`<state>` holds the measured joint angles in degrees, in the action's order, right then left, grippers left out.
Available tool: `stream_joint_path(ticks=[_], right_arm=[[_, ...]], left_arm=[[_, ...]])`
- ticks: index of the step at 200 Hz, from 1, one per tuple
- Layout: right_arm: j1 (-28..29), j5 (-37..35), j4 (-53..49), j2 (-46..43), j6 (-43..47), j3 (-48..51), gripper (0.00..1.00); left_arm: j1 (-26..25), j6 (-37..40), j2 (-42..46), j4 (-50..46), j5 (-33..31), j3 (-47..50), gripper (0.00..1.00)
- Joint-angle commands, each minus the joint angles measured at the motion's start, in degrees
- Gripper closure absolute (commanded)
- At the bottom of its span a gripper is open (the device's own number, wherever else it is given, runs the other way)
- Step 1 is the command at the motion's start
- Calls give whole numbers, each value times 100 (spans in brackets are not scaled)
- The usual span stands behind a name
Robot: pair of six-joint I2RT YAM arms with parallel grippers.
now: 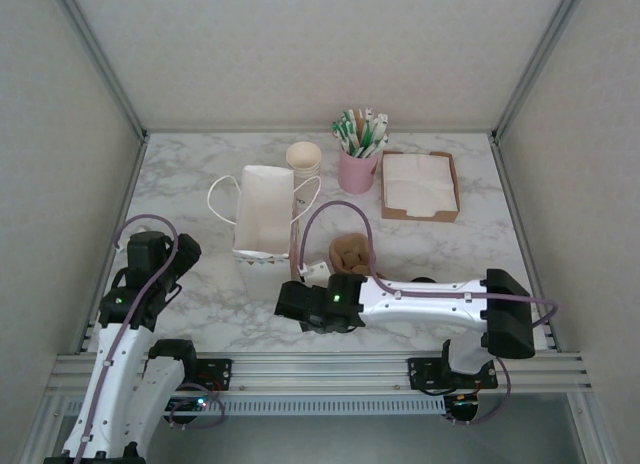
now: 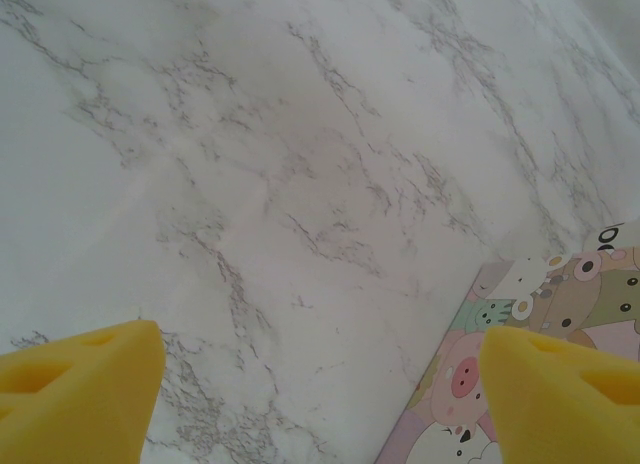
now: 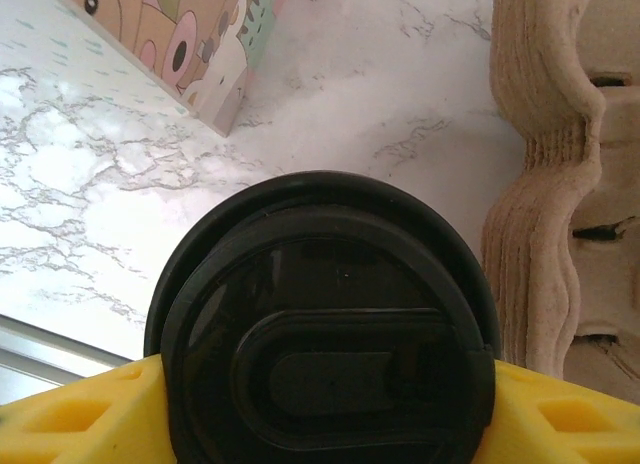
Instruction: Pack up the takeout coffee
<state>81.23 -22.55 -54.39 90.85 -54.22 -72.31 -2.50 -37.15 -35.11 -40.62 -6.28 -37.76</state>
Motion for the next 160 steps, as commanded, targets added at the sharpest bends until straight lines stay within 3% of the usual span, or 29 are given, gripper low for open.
stream_joint_path(ticks=[1,160], right_arm=[[-101,87,-371,304,16,-41,30],[-200,-235,90,-220,-21,-6,21]], left_arm=[[44,-12,66,-78,-4,3,18],[39,-11,49,-122,14,-65,19]])
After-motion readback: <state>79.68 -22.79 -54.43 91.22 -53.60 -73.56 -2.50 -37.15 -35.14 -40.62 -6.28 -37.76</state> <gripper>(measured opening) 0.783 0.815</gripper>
